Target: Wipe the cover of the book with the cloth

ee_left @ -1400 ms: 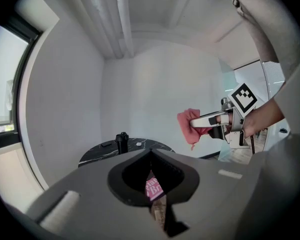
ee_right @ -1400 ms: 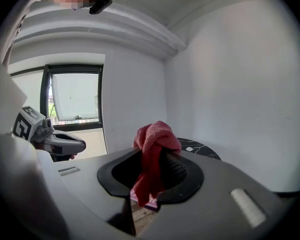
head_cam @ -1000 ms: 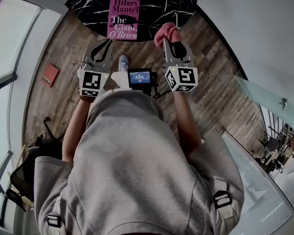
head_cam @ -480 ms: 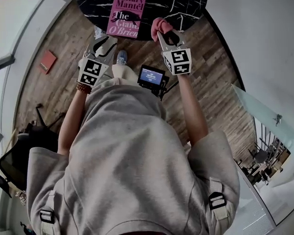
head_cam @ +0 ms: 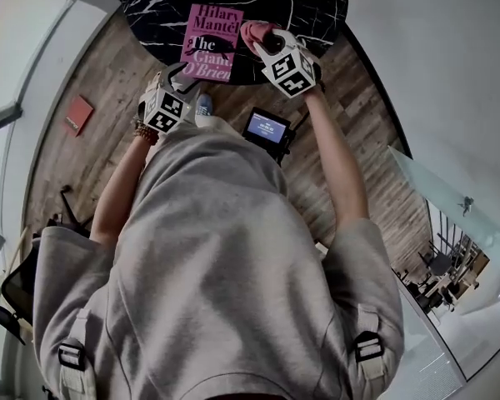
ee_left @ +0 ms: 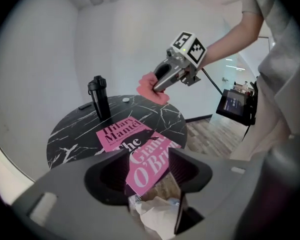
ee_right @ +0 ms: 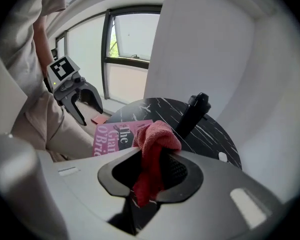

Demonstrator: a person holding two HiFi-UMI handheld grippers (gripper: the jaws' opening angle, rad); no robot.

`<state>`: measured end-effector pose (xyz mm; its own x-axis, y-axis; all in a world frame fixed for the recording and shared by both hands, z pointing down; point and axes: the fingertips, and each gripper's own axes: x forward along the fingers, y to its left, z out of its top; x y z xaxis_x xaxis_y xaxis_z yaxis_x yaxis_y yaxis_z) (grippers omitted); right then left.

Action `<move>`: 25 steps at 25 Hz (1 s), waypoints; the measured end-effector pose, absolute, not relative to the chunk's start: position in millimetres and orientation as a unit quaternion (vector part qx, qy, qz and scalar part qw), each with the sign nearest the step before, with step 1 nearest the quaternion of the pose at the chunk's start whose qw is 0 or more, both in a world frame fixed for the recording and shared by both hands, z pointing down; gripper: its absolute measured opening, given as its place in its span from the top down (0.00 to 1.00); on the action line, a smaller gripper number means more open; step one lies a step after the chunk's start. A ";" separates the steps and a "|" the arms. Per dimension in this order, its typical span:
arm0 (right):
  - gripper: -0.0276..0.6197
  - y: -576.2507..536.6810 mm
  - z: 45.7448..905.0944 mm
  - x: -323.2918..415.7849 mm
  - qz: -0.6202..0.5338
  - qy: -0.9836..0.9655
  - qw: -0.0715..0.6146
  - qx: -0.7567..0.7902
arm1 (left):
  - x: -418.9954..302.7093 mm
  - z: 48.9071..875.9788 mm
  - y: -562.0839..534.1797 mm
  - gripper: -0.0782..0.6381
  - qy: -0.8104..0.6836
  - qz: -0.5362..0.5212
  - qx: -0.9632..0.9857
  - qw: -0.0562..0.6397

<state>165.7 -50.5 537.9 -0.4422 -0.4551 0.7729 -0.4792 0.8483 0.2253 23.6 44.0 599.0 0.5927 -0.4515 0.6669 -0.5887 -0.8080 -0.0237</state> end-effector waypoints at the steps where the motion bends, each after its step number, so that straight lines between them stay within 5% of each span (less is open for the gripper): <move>1: 0.79 -56.9 545.1 160.9 0.012 -0.852 0.457 0.257 | 21.6 602.5 42.3 0.58 -0.296 0.347 0.886 0.090; 5: 0.79 -84.4 574.6 149.4 -0.008 -0.849 0.491 0.197 | 17.4 616.2 36.4 0.56 -0.298 0.361 0.882 0.058; 15: 0.79 -124.2 635.7 115.9 -0.027 -0.817 0.563 0.121 | 8.2 656.1 28.8 0.53 -0.298 0.374 0.868 0.134; 25: 0.79 -134.4 664.8 111.9 0.029 -0.794 0.598 0.102 | 16.4 672.9 33.8 0.47 -0.242 0.405 0.871 0.138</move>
<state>111.9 -134.4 664.8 -0.2636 -0.1267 0.9563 -0.1966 0.9776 0.0753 16.4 33.8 672.9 0.5556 -0.3088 0.7720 -0.5329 -0.8449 0.0455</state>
